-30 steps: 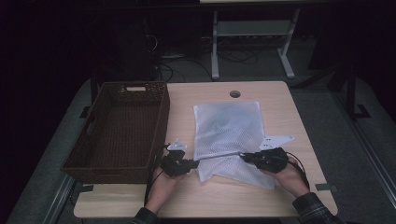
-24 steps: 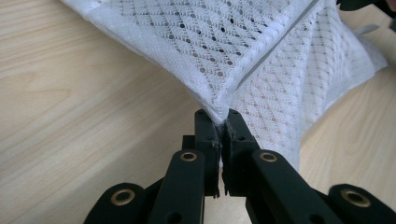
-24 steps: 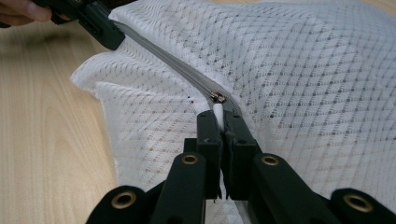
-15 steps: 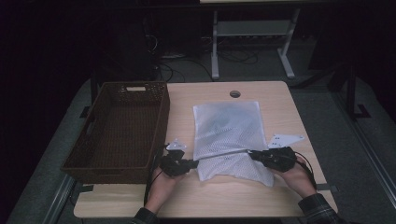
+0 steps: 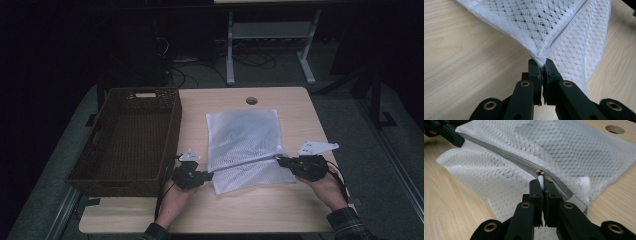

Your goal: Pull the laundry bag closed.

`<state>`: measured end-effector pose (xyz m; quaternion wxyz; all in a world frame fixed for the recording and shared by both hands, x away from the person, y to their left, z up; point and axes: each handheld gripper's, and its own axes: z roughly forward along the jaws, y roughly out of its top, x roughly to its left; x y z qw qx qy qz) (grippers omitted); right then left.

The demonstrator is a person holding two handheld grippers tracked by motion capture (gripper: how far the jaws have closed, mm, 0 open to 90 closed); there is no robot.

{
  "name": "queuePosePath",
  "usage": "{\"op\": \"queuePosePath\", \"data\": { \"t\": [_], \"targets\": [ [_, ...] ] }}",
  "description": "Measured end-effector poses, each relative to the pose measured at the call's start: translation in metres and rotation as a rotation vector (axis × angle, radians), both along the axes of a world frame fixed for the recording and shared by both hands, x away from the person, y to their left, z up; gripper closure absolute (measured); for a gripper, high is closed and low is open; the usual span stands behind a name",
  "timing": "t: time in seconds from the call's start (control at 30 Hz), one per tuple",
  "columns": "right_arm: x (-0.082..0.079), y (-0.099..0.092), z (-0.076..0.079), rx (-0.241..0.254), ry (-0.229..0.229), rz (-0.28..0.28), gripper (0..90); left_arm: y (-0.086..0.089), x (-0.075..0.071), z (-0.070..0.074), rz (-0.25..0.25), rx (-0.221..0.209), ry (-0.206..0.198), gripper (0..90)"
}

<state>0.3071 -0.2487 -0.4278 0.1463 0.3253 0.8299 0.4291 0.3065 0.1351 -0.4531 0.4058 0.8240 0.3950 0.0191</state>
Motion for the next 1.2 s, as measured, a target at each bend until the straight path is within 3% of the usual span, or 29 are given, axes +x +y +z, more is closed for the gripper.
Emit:
{"op": "queuePosePath", "data": {
  "t": [0.63, 0.87, 1.03, 1.2],
  "targets": [
    [-0.007, -0.037, -0.005, -0.013, 0.016, -0.081, 86.6, 0.000, 0.001, 0.000, -0.001, -0.001, 0.003, 86.7],
    [-0.012, -0.036, -0.008, -0.017, 0.030, -0.068, 85.7, 0.000, 0.001, -0.002, -0.011, 0.016, 0.006, 84.7],
    [-0.012, -0.035, -0.008, 0.005, 0.036, -0.061, 71.9, -0.002, 0.001, -0.002, -0.014, 0.034, -0.014, 53.0],
    [-0.012, -0.032, -0.009, 0.001, 0.034, -0.069, 54.1, -0.005, 0.000, -0.003, -0.037, 0.071, -0.037, 28.4]
  ]
}}
